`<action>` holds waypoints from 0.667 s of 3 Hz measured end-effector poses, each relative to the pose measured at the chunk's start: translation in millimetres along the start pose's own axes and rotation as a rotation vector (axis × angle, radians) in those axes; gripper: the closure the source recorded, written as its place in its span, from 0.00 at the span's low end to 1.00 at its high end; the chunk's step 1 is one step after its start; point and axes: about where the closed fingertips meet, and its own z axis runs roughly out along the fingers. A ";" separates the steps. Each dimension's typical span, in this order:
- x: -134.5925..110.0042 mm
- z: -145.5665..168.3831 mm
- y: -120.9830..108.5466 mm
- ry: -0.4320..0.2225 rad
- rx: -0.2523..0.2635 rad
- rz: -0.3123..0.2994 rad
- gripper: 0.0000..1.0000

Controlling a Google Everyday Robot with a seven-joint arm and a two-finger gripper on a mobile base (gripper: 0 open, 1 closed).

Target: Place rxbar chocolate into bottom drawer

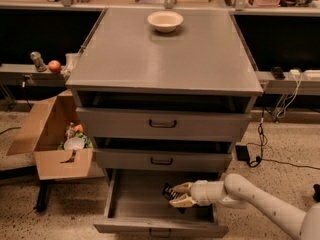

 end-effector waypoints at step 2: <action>62.4 42.1 -76.4 -0.091 0.099 0.039 1.00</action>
Offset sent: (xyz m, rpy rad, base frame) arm 0.0905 -0.0250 -0.1165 0.0909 -0.0470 -0.1754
